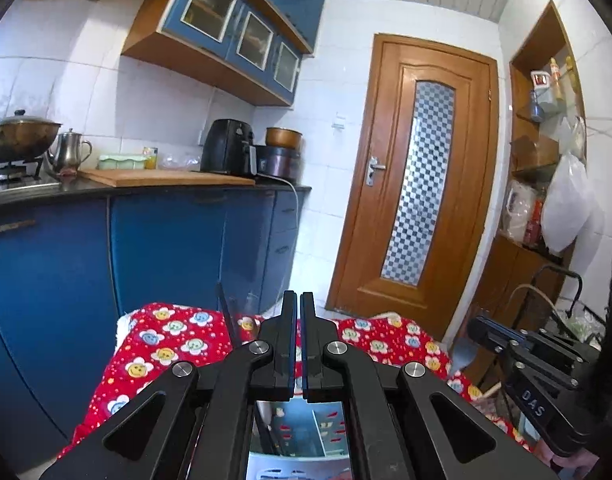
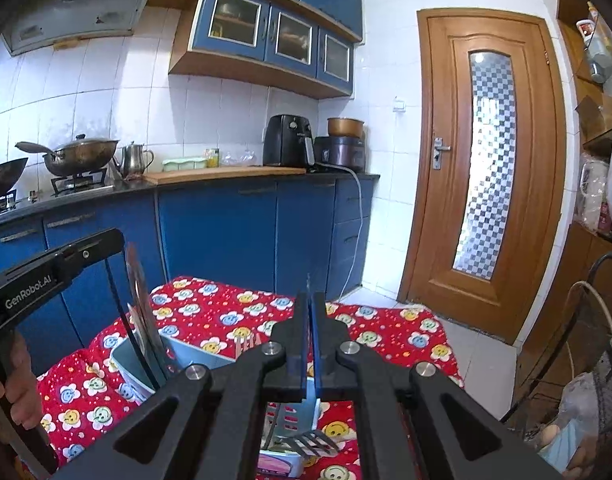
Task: Organize utensils
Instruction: 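Lower the knife and fork into the caddy and open both tools, then withdraw both tools back over the black spoon and wooden chopstick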
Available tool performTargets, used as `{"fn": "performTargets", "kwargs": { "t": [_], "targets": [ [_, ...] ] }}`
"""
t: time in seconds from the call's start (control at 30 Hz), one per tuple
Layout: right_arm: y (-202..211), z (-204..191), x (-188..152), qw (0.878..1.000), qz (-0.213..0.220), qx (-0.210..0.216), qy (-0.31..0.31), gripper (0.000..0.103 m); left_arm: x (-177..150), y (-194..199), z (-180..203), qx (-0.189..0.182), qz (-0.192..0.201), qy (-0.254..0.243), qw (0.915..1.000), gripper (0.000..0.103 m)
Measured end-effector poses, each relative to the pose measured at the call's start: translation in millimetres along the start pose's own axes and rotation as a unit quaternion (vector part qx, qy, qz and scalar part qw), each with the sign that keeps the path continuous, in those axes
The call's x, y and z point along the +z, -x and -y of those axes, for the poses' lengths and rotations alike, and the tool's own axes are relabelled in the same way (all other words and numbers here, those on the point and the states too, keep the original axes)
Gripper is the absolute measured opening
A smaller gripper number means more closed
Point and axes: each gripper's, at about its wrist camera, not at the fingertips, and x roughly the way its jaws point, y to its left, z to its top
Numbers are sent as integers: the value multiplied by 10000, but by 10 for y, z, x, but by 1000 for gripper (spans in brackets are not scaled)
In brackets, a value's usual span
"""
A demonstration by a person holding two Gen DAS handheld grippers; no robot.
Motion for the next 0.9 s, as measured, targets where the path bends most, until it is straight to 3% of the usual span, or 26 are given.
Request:
{"fn": "performTargets", "kwargs": {
  "t": [0.17, 0.33, 0.53, 0.9],
  "targets": [
    [-60, 22, -58, 9994, -141, 259, -175, 3, -82, -11, 56, -53, -184, -199, 9996, 2],
    [18, 30, -48, 9986, -37, 414, -316, 22, -149, 12, 99, -124, -431, -246, 9987, 15],
    [251, 47, -21, 9969, 147, 550, -537, 25, -198, 145, 119, -168, -598, -283, 9977, 27],
    [628, -21, -205, 9935, -243, 812, -762, 28, -399, 408, 70, -250, -1287, -229, 9911, 28]
  ]
}}
